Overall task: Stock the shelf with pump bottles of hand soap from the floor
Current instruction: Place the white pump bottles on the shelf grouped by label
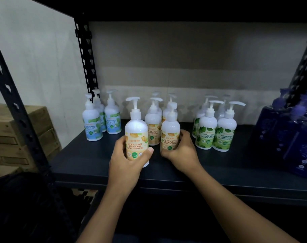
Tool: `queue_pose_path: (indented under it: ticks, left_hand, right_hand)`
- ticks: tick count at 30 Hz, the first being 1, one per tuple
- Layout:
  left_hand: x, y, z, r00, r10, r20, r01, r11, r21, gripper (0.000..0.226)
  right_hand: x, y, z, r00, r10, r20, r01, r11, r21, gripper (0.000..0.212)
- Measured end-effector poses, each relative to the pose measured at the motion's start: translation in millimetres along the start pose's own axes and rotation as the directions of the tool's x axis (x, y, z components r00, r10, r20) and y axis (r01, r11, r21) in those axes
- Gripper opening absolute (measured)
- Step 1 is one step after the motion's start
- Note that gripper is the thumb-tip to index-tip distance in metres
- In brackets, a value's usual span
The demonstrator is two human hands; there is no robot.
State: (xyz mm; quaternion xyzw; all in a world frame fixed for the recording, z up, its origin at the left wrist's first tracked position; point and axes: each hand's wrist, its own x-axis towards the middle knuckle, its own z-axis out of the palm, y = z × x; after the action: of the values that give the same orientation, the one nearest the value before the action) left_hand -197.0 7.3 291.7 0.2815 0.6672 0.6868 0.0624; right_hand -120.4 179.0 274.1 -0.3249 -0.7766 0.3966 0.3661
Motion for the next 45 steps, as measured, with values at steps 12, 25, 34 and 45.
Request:
queue_pose_path:
  ticks: [12, 25, 34, 45]
  left_hand:
    - [1, 0, -5, 1.0, 0.008, -0.017, -0.008, 1.0, -0.027, 0.055]
    - [-2, 1, -4, 1.0, 0.008, -0.003, -0.008, 0.999, -0.038, 0.054]
    - [-3, -1, -2, 1.0, 0.004, -0.006, -0.004, 1.0, -0.018, 0.056]
    - [-1, -2, -1, 1.0, -0.026, -0.01, 0.026, 1.0, 0.009, 0.06]
  right_hand:
    - [26, -8, 5, 0.995, 0.095, -0.007, -0.095, 0.987, -0.129, 0.063]
    - [33, -10, 7, 0.995, 0.102, -0.016, -0.103, 0.977, -0.188, 0.061]
    - [32, -12, 8, 0.994, 0.108, -0.017, -0.109, 0.975, -0.194, 0.058]
    - [16, -13, -1, 0.988, 0.153, 0.015, -0.15, 0.982, -0.118, 0.094]
